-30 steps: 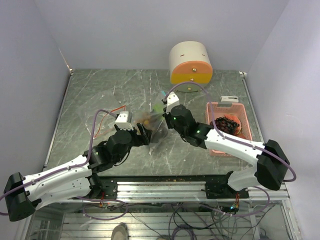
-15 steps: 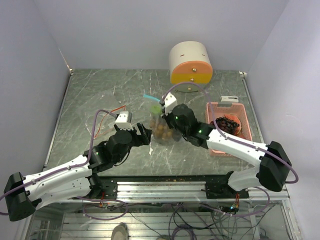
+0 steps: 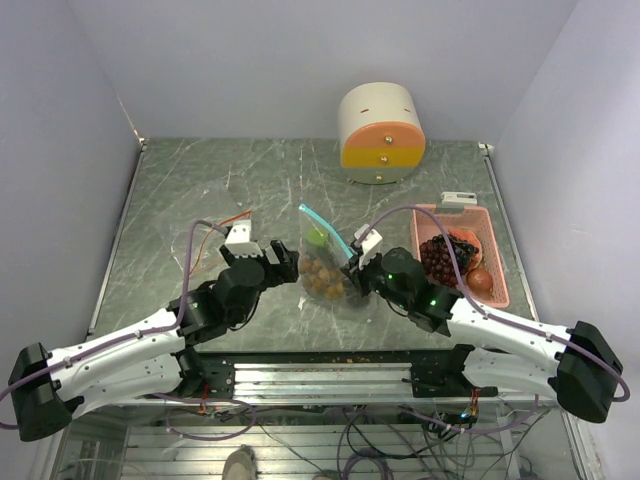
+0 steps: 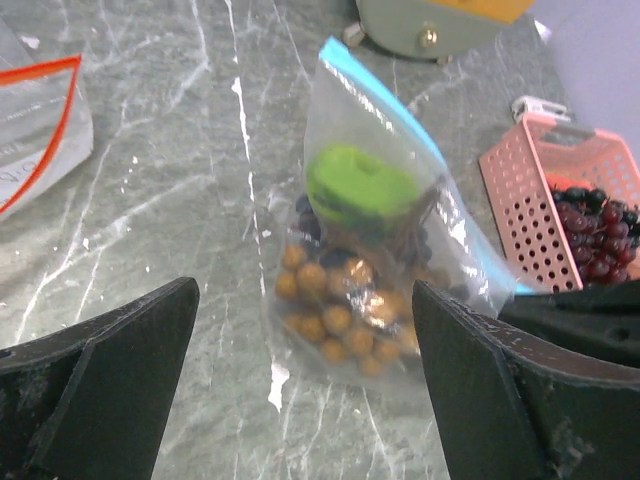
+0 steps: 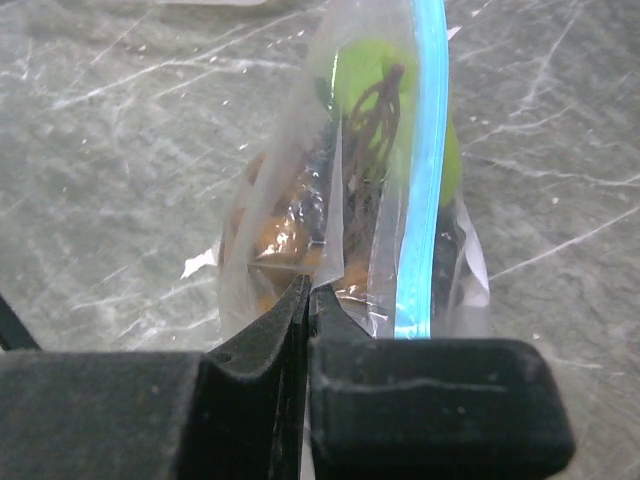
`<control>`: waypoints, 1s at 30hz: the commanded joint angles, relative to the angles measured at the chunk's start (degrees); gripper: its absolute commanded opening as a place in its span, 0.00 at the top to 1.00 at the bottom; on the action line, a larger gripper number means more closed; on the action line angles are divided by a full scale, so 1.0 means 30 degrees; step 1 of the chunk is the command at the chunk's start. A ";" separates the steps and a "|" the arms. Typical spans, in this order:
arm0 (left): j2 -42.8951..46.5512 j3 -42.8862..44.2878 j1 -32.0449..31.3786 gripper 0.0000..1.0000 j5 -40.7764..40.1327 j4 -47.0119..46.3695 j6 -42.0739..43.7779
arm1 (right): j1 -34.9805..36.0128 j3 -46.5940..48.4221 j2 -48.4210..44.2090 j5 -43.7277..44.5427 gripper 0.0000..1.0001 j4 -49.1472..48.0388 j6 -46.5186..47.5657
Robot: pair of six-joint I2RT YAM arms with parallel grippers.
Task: Open the zip-top bag and remove the fake food
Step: Pick up the zipper food storage bag at the center of the board.
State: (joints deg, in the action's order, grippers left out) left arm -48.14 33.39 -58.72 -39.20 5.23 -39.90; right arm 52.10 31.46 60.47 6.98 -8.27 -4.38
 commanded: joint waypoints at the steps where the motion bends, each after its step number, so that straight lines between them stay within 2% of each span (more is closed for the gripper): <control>1: 0.0586 0.0606 0.0121 0.01 -0.1519 -0.2136 0.0975 | 0.0137 -0.0861 -0.0525 -0.1374 1.00 -0.0508 -0.0659; 5: 0.0029 0.0791 0.2022 0.01 0.0860 -0.4199 0.2129 | 0.0280 -0.1340 -0.1121 -0.1996 1.00 -0.0457 -0.0655; 10: -0.2268 0.1400 0.5953 0.01 0.6201 -0.5549 0.1449 | 0.0331 -0.1443 -0.1559 -0.1723 1.00 -0.0167 -0.0452; 14: -0.3850 0.0561 0.7648 0.01 0.8378 -0.8058 0.1098 | 0.0374 -0.1535 -0.1948 -0.1835 1.00 -0.0119 -0.0413; 19: -0.5362 -0.0976 0.8682 0.02 1.2034 -1.3424 0.0922 | 0.0367 -0.1503 -0.2215 -0.1732 1.00 0.0199 -0.0385; 24: -0.7506 -0.0962 0.9016 0.02 1.4712 -1.6250 0.1330 | 0.0398 -0.1786 -0.2599 -0.1888 1.00 0.0152 -0.0442; 30: -1.0020 -0.1275 0.9351 0.03 1.5992 -1.9450 0.0543 | 0.0390 -0.1759 -0.2921 -0.2217 1.00 0.0109 -0.0312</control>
State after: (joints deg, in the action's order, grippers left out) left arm -74.94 30.26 -31.79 2.72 -41.43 -36.95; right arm 52.84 26.52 53.04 2.09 -8.14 -5.54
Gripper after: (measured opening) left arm 0.979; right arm 0.004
